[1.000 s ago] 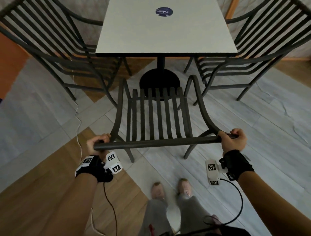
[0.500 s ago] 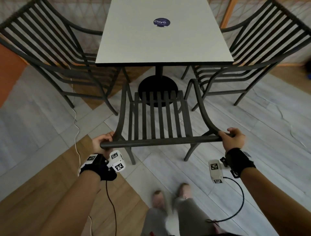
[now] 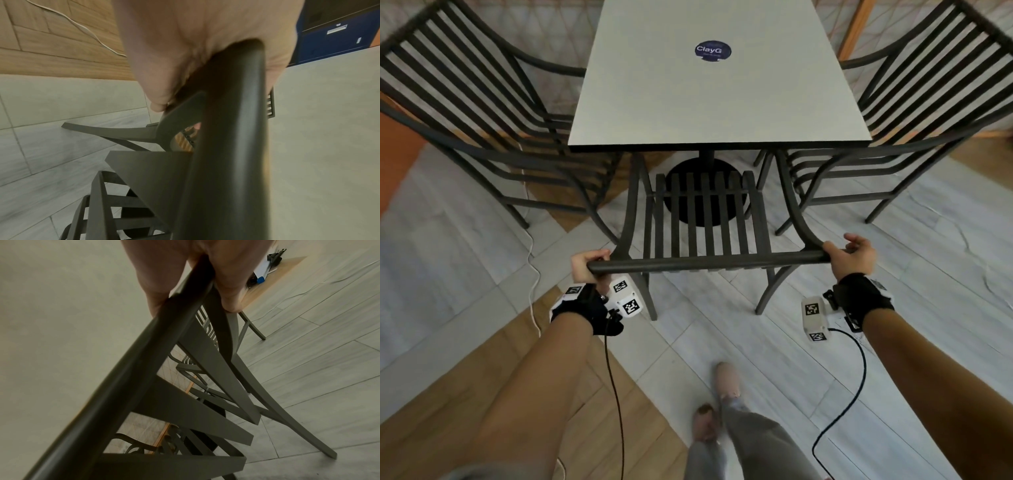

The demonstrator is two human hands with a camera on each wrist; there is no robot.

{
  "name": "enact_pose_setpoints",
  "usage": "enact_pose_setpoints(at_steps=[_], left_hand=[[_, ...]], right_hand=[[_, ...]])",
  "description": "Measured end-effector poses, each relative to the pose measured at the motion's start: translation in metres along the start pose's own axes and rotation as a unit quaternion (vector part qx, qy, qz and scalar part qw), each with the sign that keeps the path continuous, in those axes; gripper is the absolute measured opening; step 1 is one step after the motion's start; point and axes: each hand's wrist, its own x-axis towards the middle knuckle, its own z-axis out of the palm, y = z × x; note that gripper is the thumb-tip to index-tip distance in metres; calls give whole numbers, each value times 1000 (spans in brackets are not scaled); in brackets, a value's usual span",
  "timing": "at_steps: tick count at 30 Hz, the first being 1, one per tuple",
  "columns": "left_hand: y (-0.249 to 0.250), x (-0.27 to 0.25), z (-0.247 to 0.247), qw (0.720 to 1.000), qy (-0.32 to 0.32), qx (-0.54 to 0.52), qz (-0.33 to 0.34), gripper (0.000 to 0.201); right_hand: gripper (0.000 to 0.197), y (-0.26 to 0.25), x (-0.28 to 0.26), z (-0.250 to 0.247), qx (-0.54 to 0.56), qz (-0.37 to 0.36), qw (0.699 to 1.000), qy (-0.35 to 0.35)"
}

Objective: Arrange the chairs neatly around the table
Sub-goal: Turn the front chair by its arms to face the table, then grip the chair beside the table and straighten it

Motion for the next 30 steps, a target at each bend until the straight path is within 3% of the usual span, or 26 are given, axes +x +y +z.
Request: enact_pose_setpoints(at_steps=[7, 10, 13, 16, 18, 21, 24, 30], left_hand=[[5, 26, 27, 998, 9, -58, -12, 7], [6, 29, 34, 998, -3, -55, 11, 24], [7, 26, 32, 999, -45, -6, 6, 24], [20, 19, 19, 991, -69, 110, 14, 31], [31, 12, 11, 972, -91, 216, 29, 33], [54, 2, -10, 961, -98, 258, 9, 20], [96, 7, -35, 940, -103, 322, 47, 26], [207, 88, -90, 955, -7, 278, 101, 21]], right_hand=[[51, -15, 26, 18, -5, -8, 1000, 7], [51, -20, 27, 18, -31, -11, 999, -8], [53, -33, 5, 18, -106, -104, 989, -25], [52, -60, -41, 30, -215, -273, 934, -79], [47, -85, -74, 48, -188, -356, 900, -168], [41, -139, -121, 87, -95, -428, 839, -323], [37, -213, -167, 143, -28, -476, 772, -421], [33, -326, -248, 305, -55, -573, 641, -508]])
